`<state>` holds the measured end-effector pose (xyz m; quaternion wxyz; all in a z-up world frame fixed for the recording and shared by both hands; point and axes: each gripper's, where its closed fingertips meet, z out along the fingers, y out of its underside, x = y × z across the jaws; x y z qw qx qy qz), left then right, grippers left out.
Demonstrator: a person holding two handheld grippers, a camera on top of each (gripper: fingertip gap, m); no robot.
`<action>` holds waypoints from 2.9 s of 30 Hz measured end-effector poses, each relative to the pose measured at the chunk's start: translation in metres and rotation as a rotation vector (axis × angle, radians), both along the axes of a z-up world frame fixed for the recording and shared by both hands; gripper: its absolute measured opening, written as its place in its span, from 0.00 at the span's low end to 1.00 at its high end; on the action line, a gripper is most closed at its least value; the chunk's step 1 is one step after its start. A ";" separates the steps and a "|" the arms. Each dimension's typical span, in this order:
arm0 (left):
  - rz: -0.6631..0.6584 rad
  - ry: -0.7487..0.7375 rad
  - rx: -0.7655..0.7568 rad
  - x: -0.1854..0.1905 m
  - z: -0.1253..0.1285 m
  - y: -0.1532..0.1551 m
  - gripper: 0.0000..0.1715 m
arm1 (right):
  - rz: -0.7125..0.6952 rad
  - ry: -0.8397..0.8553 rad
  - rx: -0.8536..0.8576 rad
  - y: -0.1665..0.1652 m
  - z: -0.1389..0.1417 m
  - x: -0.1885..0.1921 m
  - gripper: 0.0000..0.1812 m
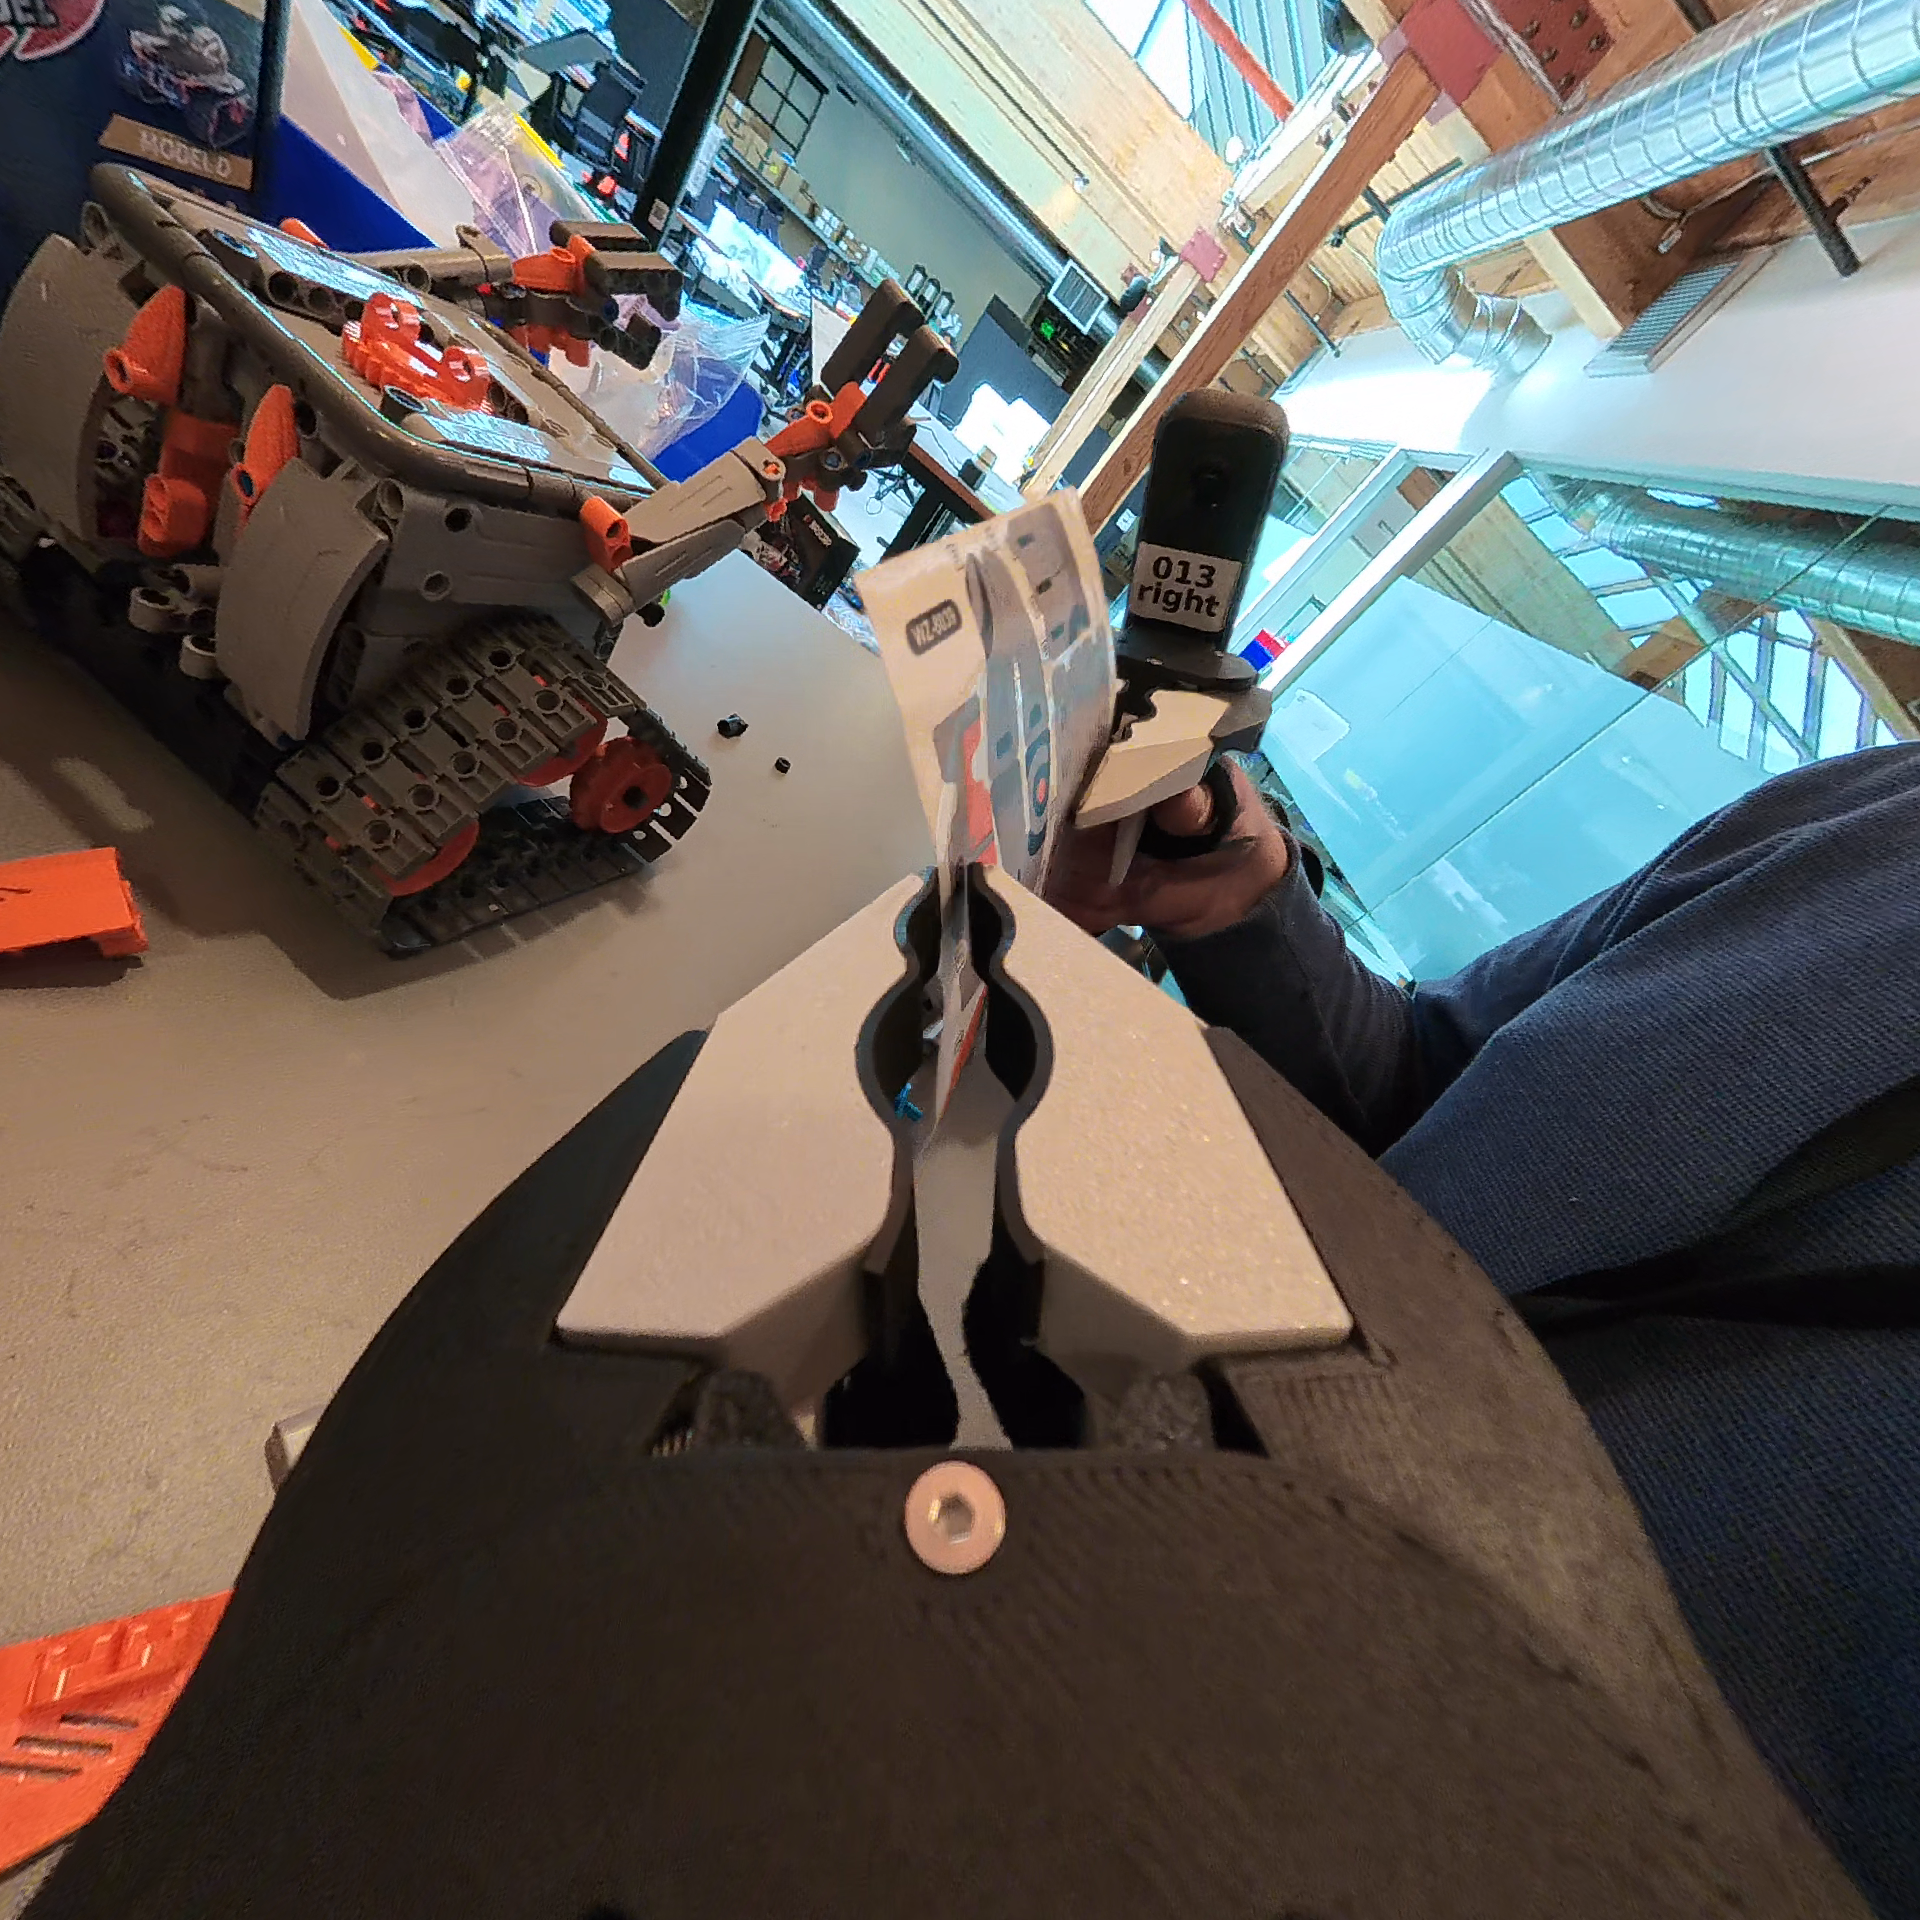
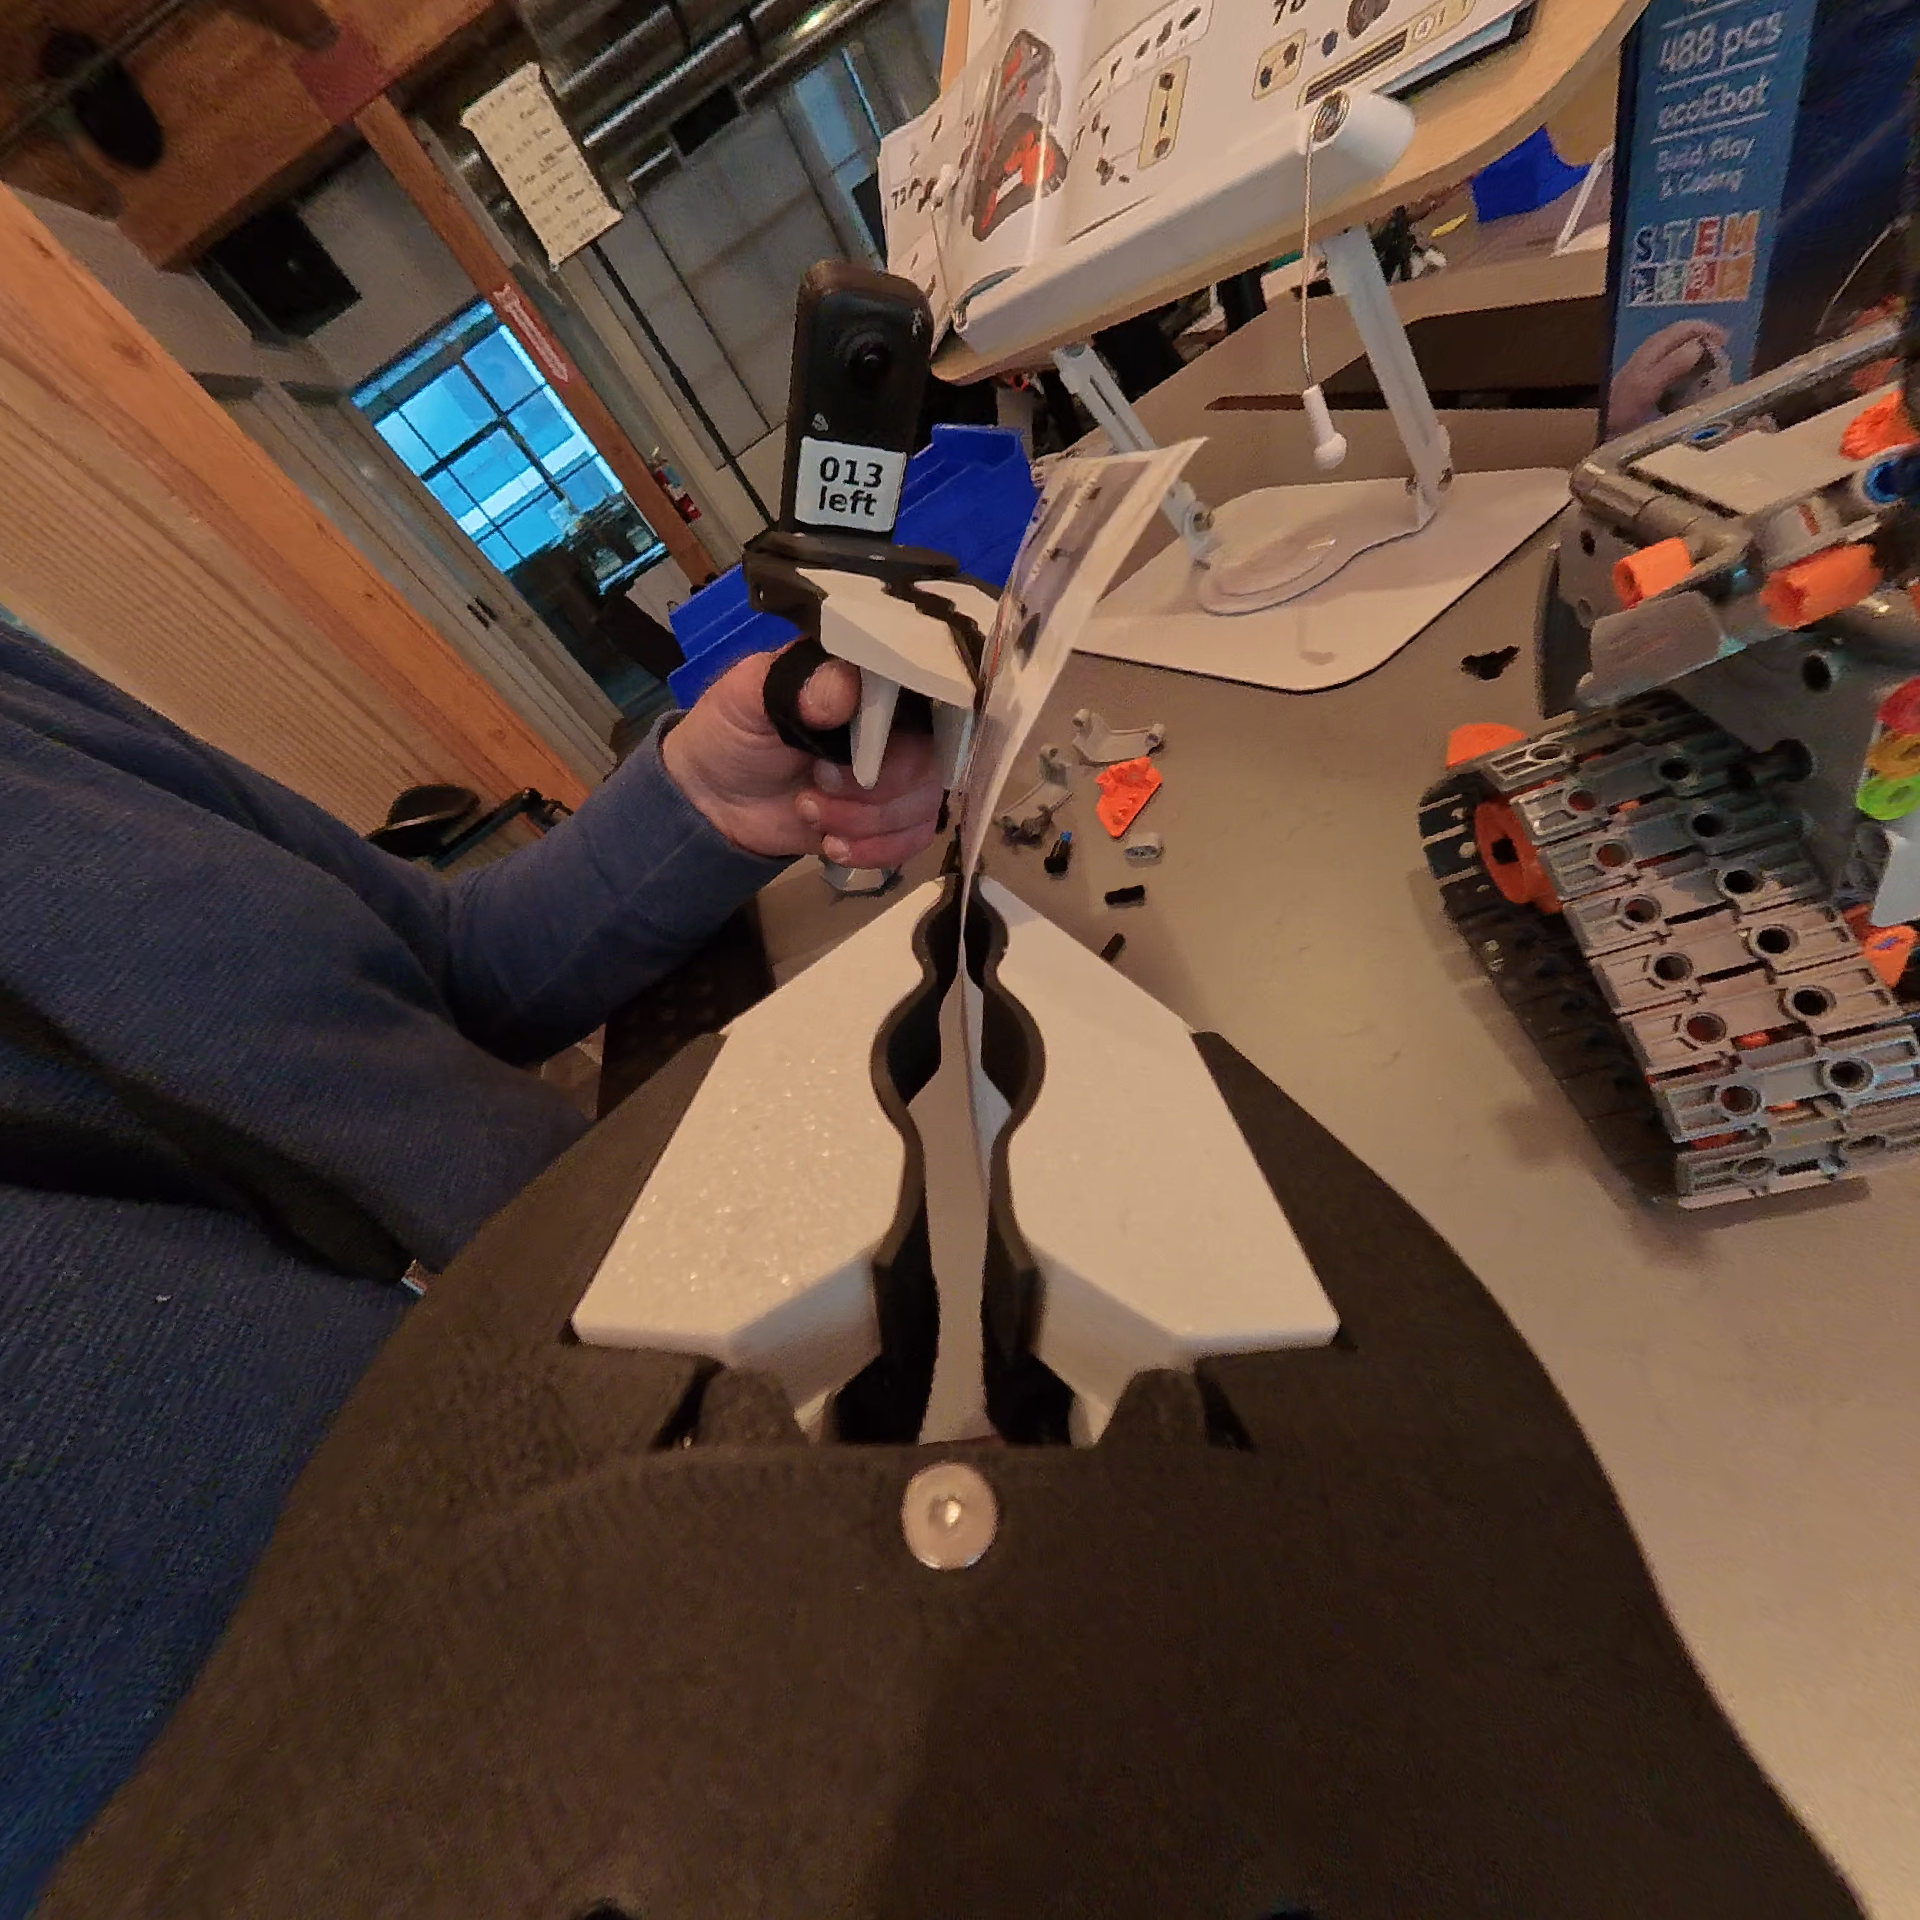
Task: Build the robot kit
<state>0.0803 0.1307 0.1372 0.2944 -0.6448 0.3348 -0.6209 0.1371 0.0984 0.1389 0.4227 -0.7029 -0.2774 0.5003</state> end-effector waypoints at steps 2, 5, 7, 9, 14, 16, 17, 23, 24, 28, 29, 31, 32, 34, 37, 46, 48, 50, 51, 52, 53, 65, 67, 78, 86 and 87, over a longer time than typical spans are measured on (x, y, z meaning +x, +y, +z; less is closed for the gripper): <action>-0.028 -0.009 -0.013 0.000 0.003 -0.005 0.00 | -0.015 -0.011 -0.014 0.001 -0.004 0.002 0.00; -0.035 0.032 0.009 0.001 -0.001 -0.009 0.00 | -0.018 -0.009 -0.035 0.000 -0.008 0.004 0.00; -0.020 0.047 -0.009 0.001 -0.006 -0.006 0.00 | -0.026 -0.011 -0.050 0.000 -0.011 0.004 0.00; -0.005 0.066 -0.035 -0.001 -0.013 -0.001 0.00 | -0.046 -0.021 -0.069 0.002 -0.017 0.005 0.05; 0.010 0.148 -0.069 -0.003 -0.033 0.005 0.00 | -0.081 -0.091 -0.079 0.002 -0.034 0.008 0.05; 0.018 0.201 -0.061 -0.004 -0.042 0.007 0.00 | -0.098 -0.133 -0.081 0.003 -0.044 0.009 0.04; 0.020 0.212 -0.052 -0.004 -0.044 0.008 0.00 | -0.110 -0.157 -0.078 0.004 -0.048 0.010 0.04; 0.009 0.248 -0.061 -0.002 -0.052 0.006 0.00 | -0.135 -0.214 -0.070 0.005 -0.058 0.012 0.02; 0.009 0.268 -0.061 -0.003 -0.056 0.007 0.00 | -0.135 -0.217 -0.075 0.005 -0.059 0.012 0.04; 0.025 0.366 -0.006 -0.006 -0.069 0.009 0.00 | -0.177 -0.263 -0.080 0.010 -0.066 0.019 0.13; 0.028 0.383 0.004 -0.006 -0.071 0.009 0.00 | -0.183 -0.264 -0.076 0.011 -0.066 0.020 0.12; 0.022 0.414 0.011 -0.006 -0.076 0.008 0.00 | -0.189 -0.276 -0.076 0.012 -0.068 0.021 0.11; 0.022 0.422 0.016 -0.006 -0.078 0.008 0.00 | -0.190 -0.287 -0.076 0.012 -0.069 0.022 0.11; 0.020 0.429 0.015 -0.006 -0.079 0.008 0.00 | -0.199 -0.309 -0.074 0.013 -0.072 0.024 0.11; 0.015 0.408 0.000 -0.007 -0.077 0.008 0.00 | -0.213 -0.325 -0.062 0.015 -0.074 0.025 0.09; -0.017 0.367 -0.029 -0.006 -0.074 0.005 0.00 | -0.235 -0.344 -0.041 0.020 -0.078 0.029 0.07; -0.011 0.371 -0.025 -0.006 -0.074 0.006 0.03 | -0.231 -0.363 -0.040 0.020 -0.081 0.029 0.08; -0.011 0.393 -0.017 -0.007 -0.077 0.006 0.04 | -0.231 -0.375 -0.034 0.021 -0.083 0.029 0.09; 0.000 0.409 -0.010 -0.008 -0.079 0.008 0.06 | -0.222 -0.386 -0.027 0.020 -0.084 0.028 0.10; 0.008 0.421 -0.002 -0.009 -0.080 0.009 0.07 | -0.223 -0.405 -0.023 0.021 -0.085 0.029 0.13; 0.011 0.428 0.007 -0.010 -0.080 0.010 0.10 | -0.231 -0.421 -0.018 0.022 -0.087 0.030 0.16; 0.049 0.470 0.134 -0.011 -0.074 0.015 0.18 | -0.307 -0.420 0.087 0.032 -0.069 0.045 0.28; 0.078 0.464 0.151 -0.014 -0.071 0.020 0.19 | -0.319 -0.421 0.102 0.034 -0.062 0.051 0.29; 0.026 0.454 0.211 -0.007 -0.069 0.011 0.19 | -0.329 -0.419 0.149 0.044 -0.056 0.063 0.30; -0.022 0.524 0.254 0.000 -0.084 0.002 0.21 | -0.312 -0.464 0.141 0.047 -0.076 0.063 0.30; -0.020 0.518 0.255 0.001 -0.083 0.003 0.21 | -0.314 -0.467 0.138 0.048 -0.077 0.065 0.30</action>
